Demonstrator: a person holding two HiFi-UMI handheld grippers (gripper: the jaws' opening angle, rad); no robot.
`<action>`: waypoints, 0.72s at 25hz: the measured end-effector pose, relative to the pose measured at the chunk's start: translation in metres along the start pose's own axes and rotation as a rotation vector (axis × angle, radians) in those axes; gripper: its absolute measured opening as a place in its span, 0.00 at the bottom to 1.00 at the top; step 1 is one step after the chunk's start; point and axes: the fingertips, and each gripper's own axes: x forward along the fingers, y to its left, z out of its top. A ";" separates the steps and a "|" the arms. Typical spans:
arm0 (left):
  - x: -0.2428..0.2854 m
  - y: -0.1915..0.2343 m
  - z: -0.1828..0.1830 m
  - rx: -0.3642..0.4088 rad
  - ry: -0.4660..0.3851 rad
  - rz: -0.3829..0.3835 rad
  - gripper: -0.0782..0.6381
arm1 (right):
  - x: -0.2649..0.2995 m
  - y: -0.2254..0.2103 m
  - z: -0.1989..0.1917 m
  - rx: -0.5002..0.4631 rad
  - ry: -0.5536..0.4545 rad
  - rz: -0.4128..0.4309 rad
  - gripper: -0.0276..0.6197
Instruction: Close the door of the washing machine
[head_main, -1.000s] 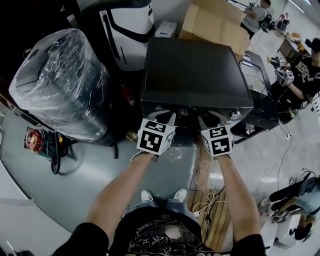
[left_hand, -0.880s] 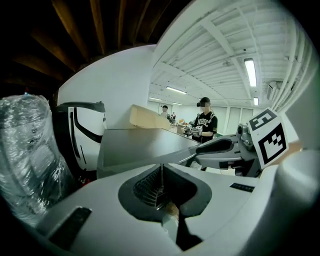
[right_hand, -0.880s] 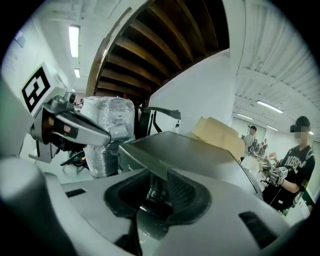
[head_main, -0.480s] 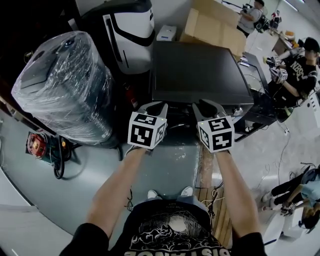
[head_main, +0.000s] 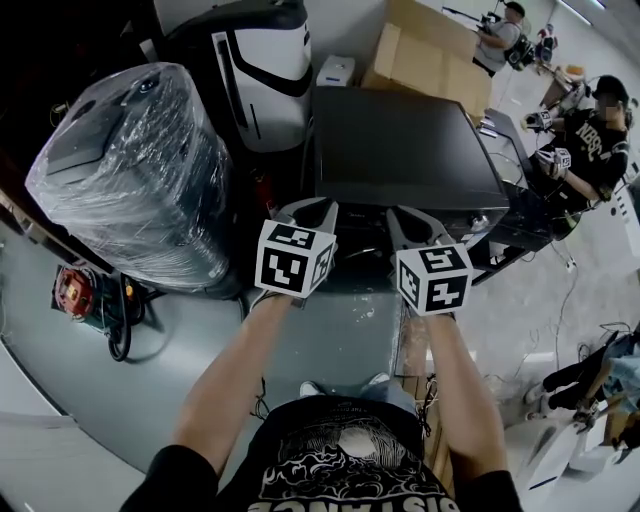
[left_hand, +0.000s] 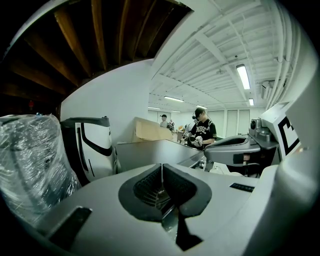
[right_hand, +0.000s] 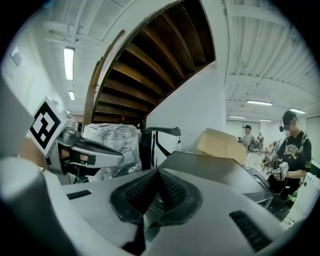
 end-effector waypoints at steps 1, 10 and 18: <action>-0.001 0.000 0.000 0.001 0.000 -0.001 0.15 | -0.001 0.001 0.000 0.001 -0.001 -0.001 0.08; -0.010 0.002 -0.004 0.004 -0.001 0.000 0.15 | -0.002 0.008 0.001 0.003 0.001 0.000 0.08; -0.016 0.007 -0.006 0.002 -0.002 -0.001 0.15 | -0.003 0.012 0.002 0.006 -0.003 -0.012 0.08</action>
